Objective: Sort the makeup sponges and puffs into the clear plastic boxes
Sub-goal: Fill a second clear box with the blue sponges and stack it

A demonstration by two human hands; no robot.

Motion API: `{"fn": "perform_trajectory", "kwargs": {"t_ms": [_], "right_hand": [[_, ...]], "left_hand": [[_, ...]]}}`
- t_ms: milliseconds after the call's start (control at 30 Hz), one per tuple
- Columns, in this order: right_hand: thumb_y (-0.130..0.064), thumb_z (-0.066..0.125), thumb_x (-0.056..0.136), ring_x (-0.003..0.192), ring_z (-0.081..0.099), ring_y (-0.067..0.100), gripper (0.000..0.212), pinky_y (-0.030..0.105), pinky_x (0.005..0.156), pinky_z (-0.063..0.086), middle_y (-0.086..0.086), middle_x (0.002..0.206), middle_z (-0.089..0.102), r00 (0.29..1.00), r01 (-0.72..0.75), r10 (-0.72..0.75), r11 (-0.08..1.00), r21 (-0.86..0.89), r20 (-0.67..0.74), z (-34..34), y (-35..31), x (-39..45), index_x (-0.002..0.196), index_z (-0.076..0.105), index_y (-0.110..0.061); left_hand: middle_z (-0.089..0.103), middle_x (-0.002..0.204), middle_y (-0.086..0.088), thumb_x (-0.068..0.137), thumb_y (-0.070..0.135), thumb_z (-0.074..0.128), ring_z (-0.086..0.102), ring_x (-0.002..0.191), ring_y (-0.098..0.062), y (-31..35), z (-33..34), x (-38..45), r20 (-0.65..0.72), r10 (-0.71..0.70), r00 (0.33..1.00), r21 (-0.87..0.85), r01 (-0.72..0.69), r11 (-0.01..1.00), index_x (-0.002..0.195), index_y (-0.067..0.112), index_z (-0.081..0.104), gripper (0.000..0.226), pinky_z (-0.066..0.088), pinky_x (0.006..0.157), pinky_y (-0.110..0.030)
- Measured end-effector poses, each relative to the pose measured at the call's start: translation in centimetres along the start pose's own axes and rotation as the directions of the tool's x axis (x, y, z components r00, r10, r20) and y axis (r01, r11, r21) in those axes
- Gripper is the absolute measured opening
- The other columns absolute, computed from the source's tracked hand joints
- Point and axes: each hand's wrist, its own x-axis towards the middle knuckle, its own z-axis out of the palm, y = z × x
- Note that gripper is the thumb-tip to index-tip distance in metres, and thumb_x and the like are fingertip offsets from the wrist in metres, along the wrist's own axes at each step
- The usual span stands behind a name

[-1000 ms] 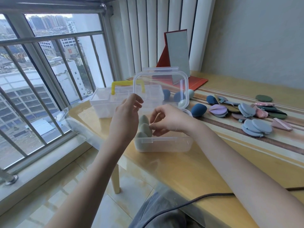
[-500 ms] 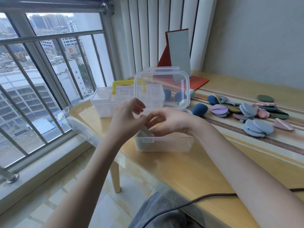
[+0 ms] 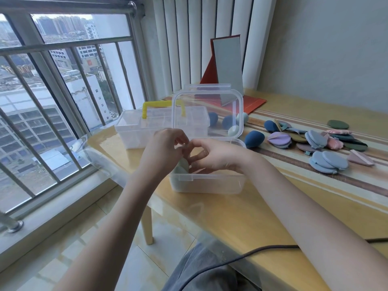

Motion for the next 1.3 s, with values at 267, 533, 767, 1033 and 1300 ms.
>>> {"fn": "perform_trajectory", "kwargs": {"t_ms": [267, 533, 767, 1033, 1300], "right_hand": [[-0.013, 0.076, 0.08, 0.076, 0.07, 0.023, 0.014, 0.035, 0.071, 0.061, 0.008, 0.083, 0.071, 0.975, 0.027, -0.082, 0.966, -0.256, -0.207, 0.6, 0.5, 0.9, 0.09, 0.066, -0.009], [-0.008, 0.074, 0.082, 0.067, 0.069, 0.012, 0.011, 0.023, 0.065, 0.06, 0.008, 0.082, 0.072, 0.977, 0.039, -0.083, 0.974, -0.222, -0.195, -0.7, -0.3, 0.1, 0.091, 0.068, -0.006], [-0.001, 0.072, 0.082, 0.068, 0.07, 0.013, 0.011, 0.021, 0.063, 0.059, 0.01, 0.081, 0.073, 0.968, 0.063, -0.101, 0.984, -0.167, -0.23, -2.3, -1.0, -0.8, 0.092, 0.068, -0.003], [-0.003, 0.074, 0.081, 0.063, 0.069, 0.015, 0.013, 0.024, 0.058, 0.058, 0.01, 0.078, 0.073, 0.897, 0.152, -0.146, 0.988, -0.02, -0.417, -6.2, -1.8, -3.4, 0.092, 0.067, -0.002], [-0.008, 0.054, 0.092, 0.068, 0.066, 0.018, 0.012, 0.028, 0.055, 0.054, 0.01, 0.089, 0.068, 0.431, -0.038, -0.021, 0.998, -0.041, -0.902, -13.1, 4.7, -1.4, 0.097, 0.061, -0.016]], "left_hand": [[0.067, 0.087, 0.008, 0.086, -0.002, 0.05, 0.057, 0.082, -0.007, 0.0, 0.4, -0.6, -0.153, -0.037, 0.987, -0.14, 0.015, 0.99, 0.089, 0.016, 0.07, 0.027, 0.035, 0.068, -0.001], [0.066, 0.086, 0.009, 0.083, -0.008, 0.047, 0.056, 0.083, -0.008, 0.2, 0.1, -0.6, -0.249, -0.051, 0.967, -0.174, 0.007, 0.985, 0.087, 0.015, 0.068, 0.031, 0.04, 0.073, -0.02], [0.065, 0.08, 0.009, 0.081, -0.008, 0.048, 0.056, 0.078, -0.008, 1.2, 0.0, -0.5, -0.25, -0.017, 0.968, -0.189, -0.032, 0.982, 0.083, 0.015, 0.068, 0.03, 0.041, 0.071, -0.011], [0.066, 0.084, 0.01, 0.084, -0.003, 0.049, 0.057, 0.08, -0.001, 2.9, 0.3, 0.9, -0.17, 0.071, 0.983, -0.185, -0.102, 0.978, 0.086, 0.018, 0.069, 0.029, 0.046, 0.074, -0.012], [0.067, 0.096, 0.002, 0.085, -0.001, 0.045, 0.06, 0.088, -0.012, 2.0, 1.4, 1.3, -0.025, 0.067, 0.997, -0.109, -0.069, 0.992, 0.094, 0.017, 0.068, 0.031, 0.044, 0.077, -0.021]]}}
